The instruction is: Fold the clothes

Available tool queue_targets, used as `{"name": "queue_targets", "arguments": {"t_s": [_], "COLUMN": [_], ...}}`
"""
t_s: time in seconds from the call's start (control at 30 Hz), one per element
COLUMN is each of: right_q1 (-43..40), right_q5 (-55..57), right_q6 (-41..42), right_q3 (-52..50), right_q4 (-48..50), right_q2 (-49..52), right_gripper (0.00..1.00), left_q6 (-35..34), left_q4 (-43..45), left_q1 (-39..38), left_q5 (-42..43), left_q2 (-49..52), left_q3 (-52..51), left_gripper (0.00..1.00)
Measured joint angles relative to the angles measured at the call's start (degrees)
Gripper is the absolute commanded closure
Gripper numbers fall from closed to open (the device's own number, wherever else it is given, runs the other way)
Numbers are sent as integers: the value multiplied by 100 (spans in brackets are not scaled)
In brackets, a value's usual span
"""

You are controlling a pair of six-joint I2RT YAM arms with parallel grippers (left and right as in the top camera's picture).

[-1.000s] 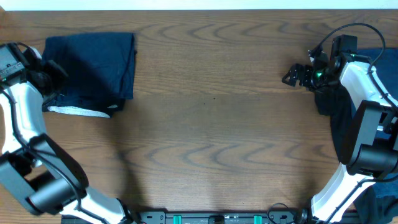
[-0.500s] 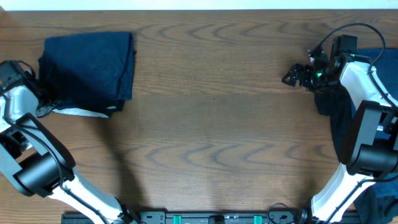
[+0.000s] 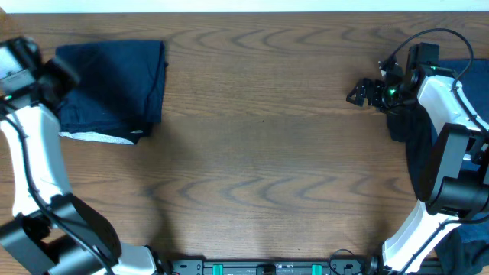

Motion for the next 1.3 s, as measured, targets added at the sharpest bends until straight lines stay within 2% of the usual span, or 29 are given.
{"name": "queue_targets", "arguments": {"t_s": [0.03, 0.07, 0.1, 0.17, 1.1, 1.23, 1.3], "right_q1": [0, 0, 0, 0, 17, 109, 232], "right_q5": [0, 0, 2, 2, 42, 85, 125], "right_q6": [0, 0, 0, 0, 0, 2, 0], "right_q3": [0, 0, 0, 0, -7, -57, -81], "right_q4": [0, 0, 0, 0, -9, -42, -48], "right_q2": [0, 2, 2, 2, -37, -466, -1040], "right_gripper": [1, 1, 1, 1, 1, 1, 1], "left_q6": [-22, -37, -28, -61, -81, -81, -81], "left_q4": [42, 61, 55, 35, 17, 13, 15], "left_q1": [-118, -201, -269, -343, -363, -363, -363], "left_q5": [11, 9, 9, 9, -13, -15, -13], "left_q2": [-42, -48, -42, 0, 28, 28, 28], "left_q3": [0, 0, 0, 0, 0, 0, 0], "left_gripper": [69, 63, 49, 2, 2, 2, 2]}}
